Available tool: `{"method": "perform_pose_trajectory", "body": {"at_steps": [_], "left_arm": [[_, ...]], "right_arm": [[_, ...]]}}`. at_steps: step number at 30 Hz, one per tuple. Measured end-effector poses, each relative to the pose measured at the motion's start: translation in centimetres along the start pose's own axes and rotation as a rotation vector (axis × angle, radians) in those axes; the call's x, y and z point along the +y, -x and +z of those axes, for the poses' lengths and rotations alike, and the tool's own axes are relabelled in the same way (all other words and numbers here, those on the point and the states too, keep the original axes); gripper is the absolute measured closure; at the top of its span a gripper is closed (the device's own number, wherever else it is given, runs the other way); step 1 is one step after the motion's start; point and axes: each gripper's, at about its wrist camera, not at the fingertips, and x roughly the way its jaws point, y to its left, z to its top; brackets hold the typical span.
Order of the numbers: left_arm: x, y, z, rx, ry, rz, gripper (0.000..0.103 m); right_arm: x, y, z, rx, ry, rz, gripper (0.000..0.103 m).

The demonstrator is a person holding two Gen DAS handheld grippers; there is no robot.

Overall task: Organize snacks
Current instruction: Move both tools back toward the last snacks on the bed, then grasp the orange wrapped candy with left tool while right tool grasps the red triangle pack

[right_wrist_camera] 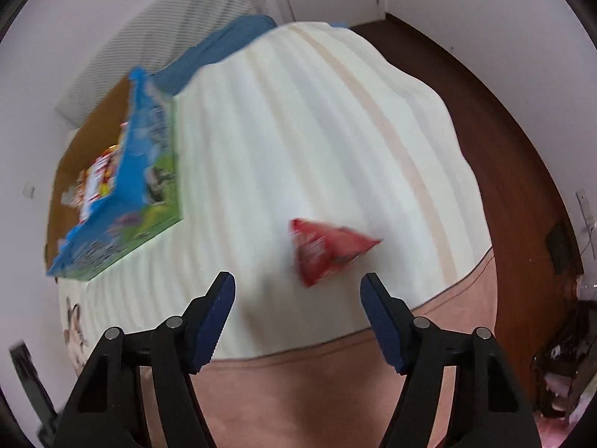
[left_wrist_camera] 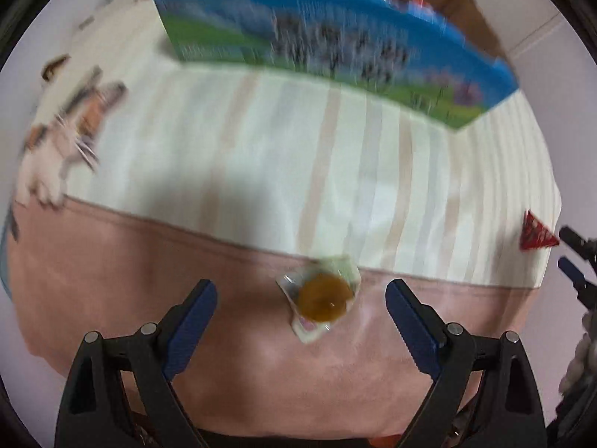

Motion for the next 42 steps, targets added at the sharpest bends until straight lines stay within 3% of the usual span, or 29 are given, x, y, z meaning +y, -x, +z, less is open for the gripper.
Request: {"method": "perform_pose_trajectory", "body": {"at_steps": [9,15,20,25,31,32,36,38,42], "left_arm": [[-1.2,-4.5,-1.0,0.093,0.033,0.007,0.010],[-0.9,-4.8,-1.2,0.096,0.044,0.002,0.010],[0.1,-4.9,-1.3,0.102,0.044,-0.015,0.010],[0.2,-5.8,-1.6,0.126,0.034,-0.033,0.010],[-0.6,-7.5,-1.1,0.123,0.015,-0.029,0.010],[-0.6,-7.6,-1.1,0.114,0.011,-0.025,0.011],[-1.2,-8.3,-1.3,0.083,-0.020,0.004,0.037],[-1.4,-8.3,-1.3,0.072,-0.034,0.010,0.044],[-1.1,-8.4,-1.0,0.051,-0.039,-0.003,0.046]], "right_arm": [[-2.4,-7.1,2.9,0.104,-0.032,-0.044,0.031],[-1.2,-6.6,2.5,0.046,0.031,-0.020,0.042],[1.8,-6.1,-0.5,0.078,0.128,0.038,0.043],[5.2,-6.0,-6.2,0.159,0.226,0.122,0.043],[6.6,-7.4,-10.0,0.220,0.215,0.145,0.043],[6.5,-7.4,-10.7,0.221,0.204,0.145,0.042],[6.6,-8.1,-11.7,0.225,0.183,0.141,0.040],[6.8,-8.6,-11.8,0.231,0.176,0.134,0.038],[7.2,-9.5,-11.9,0.231,0.167,0.108,0.037]]}}
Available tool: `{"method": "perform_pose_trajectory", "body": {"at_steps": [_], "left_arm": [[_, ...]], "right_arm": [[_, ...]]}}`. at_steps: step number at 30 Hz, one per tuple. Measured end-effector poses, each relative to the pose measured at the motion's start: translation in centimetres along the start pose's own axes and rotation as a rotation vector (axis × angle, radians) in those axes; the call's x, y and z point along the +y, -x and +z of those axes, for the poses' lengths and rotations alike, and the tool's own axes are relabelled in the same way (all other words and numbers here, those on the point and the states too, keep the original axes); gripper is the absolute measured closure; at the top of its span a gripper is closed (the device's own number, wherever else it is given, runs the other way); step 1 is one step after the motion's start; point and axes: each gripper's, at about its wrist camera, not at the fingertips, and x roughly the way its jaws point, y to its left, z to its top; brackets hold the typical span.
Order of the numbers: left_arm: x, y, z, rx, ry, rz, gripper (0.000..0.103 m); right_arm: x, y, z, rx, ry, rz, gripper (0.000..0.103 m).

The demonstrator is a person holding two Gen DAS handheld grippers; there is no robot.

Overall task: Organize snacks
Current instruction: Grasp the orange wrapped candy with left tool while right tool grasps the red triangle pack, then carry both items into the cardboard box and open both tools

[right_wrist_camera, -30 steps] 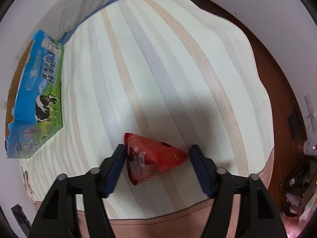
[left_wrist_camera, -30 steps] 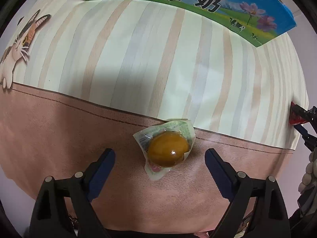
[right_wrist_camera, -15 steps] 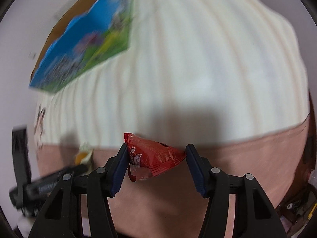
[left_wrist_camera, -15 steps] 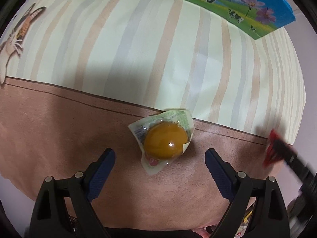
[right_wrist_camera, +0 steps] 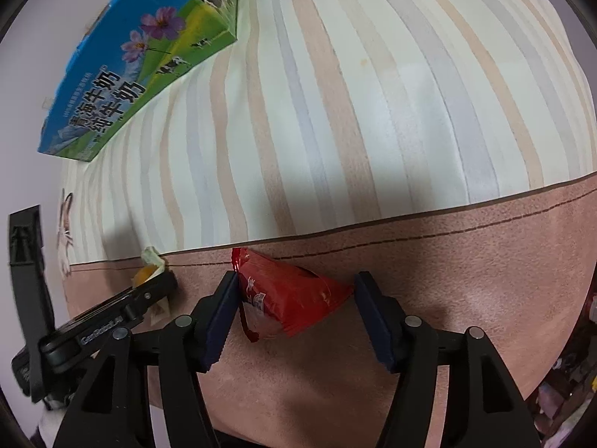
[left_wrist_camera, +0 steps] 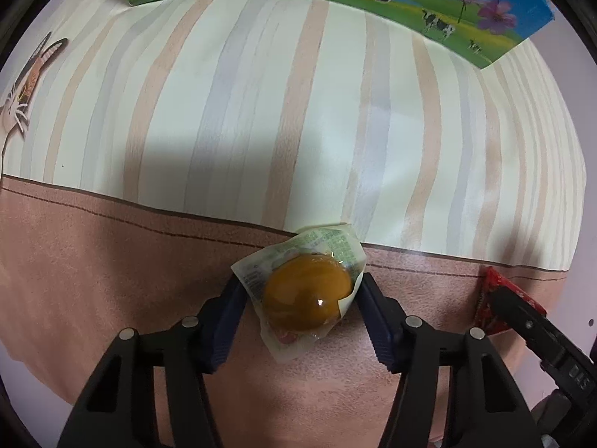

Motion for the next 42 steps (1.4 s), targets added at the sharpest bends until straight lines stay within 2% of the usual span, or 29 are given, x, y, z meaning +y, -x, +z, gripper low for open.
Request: {"method": "perform_pose_trajectory", "body": {"at_steps": [2,6,15,21,26,29,35,38,42], "left_arm": [[0.0,0.6,-0.1,-0.006,-0.006,0.000,0.047],[1.0,1.4,-0.9,-0.013,-0.007,-0.011,0.048],[1.7,5.8,-1.0,-0.058,-0.011,-0.059,0.052],[1.9,9.2,0.2,-0.109,-0.030,-0.087,0.052],[1.7,12.4,0.9,-0.142,-0.023,-0.142,0.052],[1.6,15.7,2.3,-0.186,-0.040,-0.184,0.052],[0.9,22.2,8.7,-0.268,-0.070,-0.231,0.052],[-0.1,24.4,12.0,-0.292,-0.095,-0.213,0.052],[-0.1,25.9,17.5,-0.323,-0.120,-0.147,0.052]], "right_arm": [[0.4,-0.3,0.0,-0.005,0.004,-0.016,0.042],[0.9,0.3,-0.4,-0.036,0.039,-0.040,0.044],[2.5,2.9,-1.2,-0.082,0.025,0.053,0.045],[4.7,5.5,-0.1,-0.128,0.050,0.108,0.045],[7.0,7.9,1.0,-0.160,0.081,0.156,0.045],[8.7,9.6,2.1,-0.186,0.104,0.186,0.045],[12.1,13.7,6.6,-0.257,0.146,0.231,0.045],[14.1,15.0,9.9,-0.276,0.176,0.231,0.045],[17.0,15.9,15.5,-0.300,0.209,0.191,0.045]]}}
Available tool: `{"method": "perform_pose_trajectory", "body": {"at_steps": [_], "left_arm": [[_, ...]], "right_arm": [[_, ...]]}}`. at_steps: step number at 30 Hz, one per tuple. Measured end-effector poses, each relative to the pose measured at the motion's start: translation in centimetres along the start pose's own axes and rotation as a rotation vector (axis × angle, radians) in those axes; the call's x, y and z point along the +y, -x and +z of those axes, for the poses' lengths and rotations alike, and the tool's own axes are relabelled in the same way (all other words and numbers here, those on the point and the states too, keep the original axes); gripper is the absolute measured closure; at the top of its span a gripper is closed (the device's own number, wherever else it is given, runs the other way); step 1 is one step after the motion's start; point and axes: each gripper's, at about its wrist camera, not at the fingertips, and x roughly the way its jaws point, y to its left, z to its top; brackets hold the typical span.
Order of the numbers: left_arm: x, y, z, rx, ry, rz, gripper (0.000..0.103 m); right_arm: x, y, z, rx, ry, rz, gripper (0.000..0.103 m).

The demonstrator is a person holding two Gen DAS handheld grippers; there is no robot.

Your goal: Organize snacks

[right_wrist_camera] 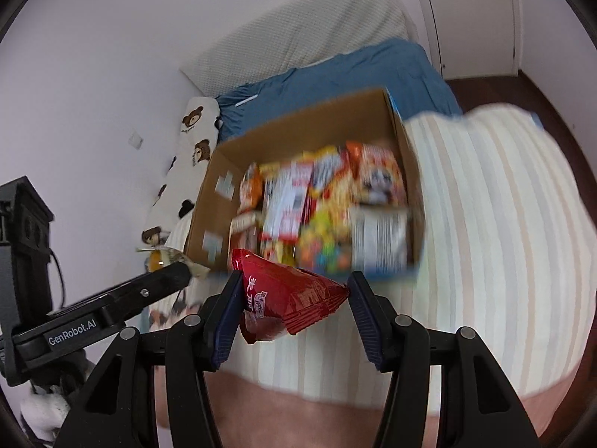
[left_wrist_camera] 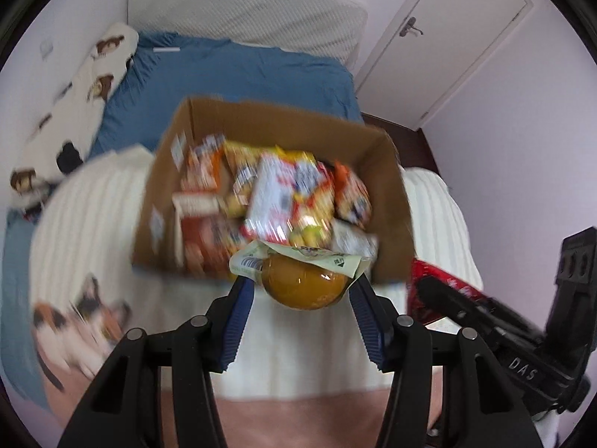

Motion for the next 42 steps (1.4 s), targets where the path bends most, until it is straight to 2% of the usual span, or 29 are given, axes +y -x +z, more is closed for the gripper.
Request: {"method": "perform_pose_trajectory", "body": {"at_steps": [3,7,12,16,18,20,22,24,25,34,42], "left_arm": [[1.1,-1.4,2.7,0.021,-0.010,0.034,0.052],[2.8,-5.0,6.4,0.095,-0.016,0.075,0.052],[4.8,-9.9,9.4,0.192,-0.028,0.136,0.052],[6.1,-13.0,10.2,0.269,-0.026,0.158,0.049],[6.6,-14.8,10.4,0.331,-0.015,0.171,0.049],[7.0,-15.9,10.3,0.372,0.004,0.155,0.048],[7.4,-16.9,10.1,0.399,0.010,0.157,0.040],[7.3,-17.1,9.9,0.387,-0.005,0.173,0.013],[7.2,-17.0,9.8,0.380,-0.009,0.170,0.010],[7.1,-15.9,9.2,0.354,-0.004,0.171,0.009],[6.3,-13.6,8.4,0.306,-0.030,0.209,0.009]], "right_arm": [[0.6,-1.9,3.4,0.023,0.010,-0.026,0.045],[0.6,-5.9,7.4,0.098,0.026,-0.082,0.045],[-0.1,-10.4,10.0,0.178,0.043,-0.160,0.045],[-1.0,-14.0,10.7,0.275,0.053,-0.208,0.043],[-1.5,-16.1,10.3,0.363,0.050,-0.218,0.038],[-2.1,-17.4,10.0,0.409,0.040,-0.246,0.010],[-2.3,-17.7,9.7,0.413,0.050,-0.267,0.005],[-2.4,-17.9,9.6,0.418,0.045,-0.272,0.005],[-2.5,-17.9,9.6,0.418,0.040,-0.271,0.005],[-2.6,-16.9,9.6,0.386,0.042,-0.317,0.004],[-1.8,-15.5,8.9,0.363,0.049,-0.312,0.004]]}}
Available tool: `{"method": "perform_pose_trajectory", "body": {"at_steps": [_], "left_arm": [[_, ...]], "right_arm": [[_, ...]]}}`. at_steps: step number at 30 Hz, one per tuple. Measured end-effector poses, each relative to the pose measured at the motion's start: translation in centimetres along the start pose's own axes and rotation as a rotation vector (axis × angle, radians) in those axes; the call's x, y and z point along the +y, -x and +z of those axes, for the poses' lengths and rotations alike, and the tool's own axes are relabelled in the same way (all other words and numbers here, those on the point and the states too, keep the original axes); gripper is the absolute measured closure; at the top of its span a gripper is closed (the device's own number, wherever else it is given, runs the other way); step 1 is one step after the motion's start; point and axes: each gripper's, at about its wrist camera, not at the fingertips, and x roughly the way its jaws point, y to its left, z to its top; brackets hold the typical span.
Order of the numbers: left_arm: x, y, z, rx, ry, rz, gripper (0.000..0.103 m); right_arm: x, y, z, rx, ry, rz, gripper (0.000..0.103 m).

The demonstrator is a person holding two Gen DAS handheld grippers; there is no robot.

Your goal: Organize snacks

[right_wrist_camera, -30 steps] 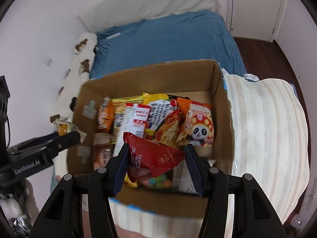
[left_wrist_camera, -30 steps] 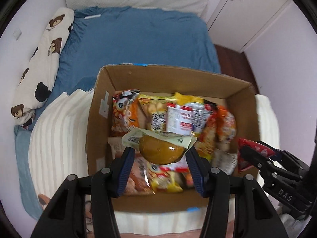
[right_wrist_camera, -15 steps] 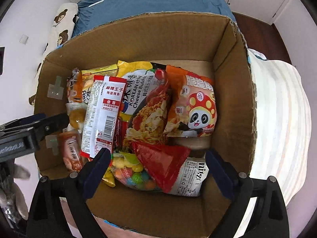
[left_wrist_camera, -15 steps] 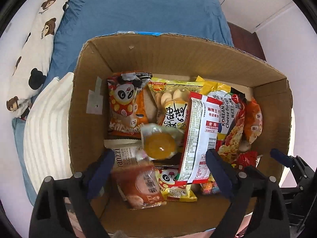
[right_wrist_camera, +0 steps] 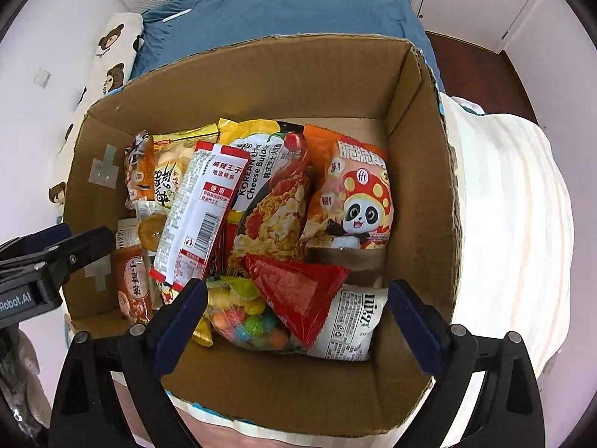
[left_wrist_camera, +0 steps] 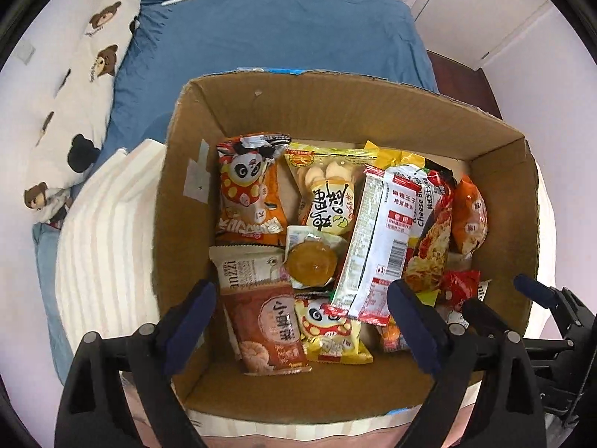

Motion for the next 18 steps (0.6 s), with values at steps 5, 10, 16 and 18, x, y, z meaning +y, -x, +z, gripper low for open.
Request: {"method": "perform_pose_trajectory", "body": {"at_steps": [5,10,16,18], "left_arm": [[-0.1,1.3,-1.7,-0.051,-0.005,0.028,0.009],[-0.6,3.7,-4.4,-0.149,-0.011,0.054,0.009],[-2.3,7.4,-8.1,-0.289,-0.037,0.096,0.009],[-2.6,8.5,-9.2,-0.323,-0.037,0.095,0.009]], "right_arm": [[0.1,1.1,-1.4,-0.051,-0.014,0.016,0.004],[0.1,3.2,-3.3,-0.130,-0.017,0.013,0.004],[0.6,6.1,-6.7,-0.233,0.002,-0.014,0.004],[0.6,7.1,-7.8,-0.261,0.003,-0.016,0.004]]}}
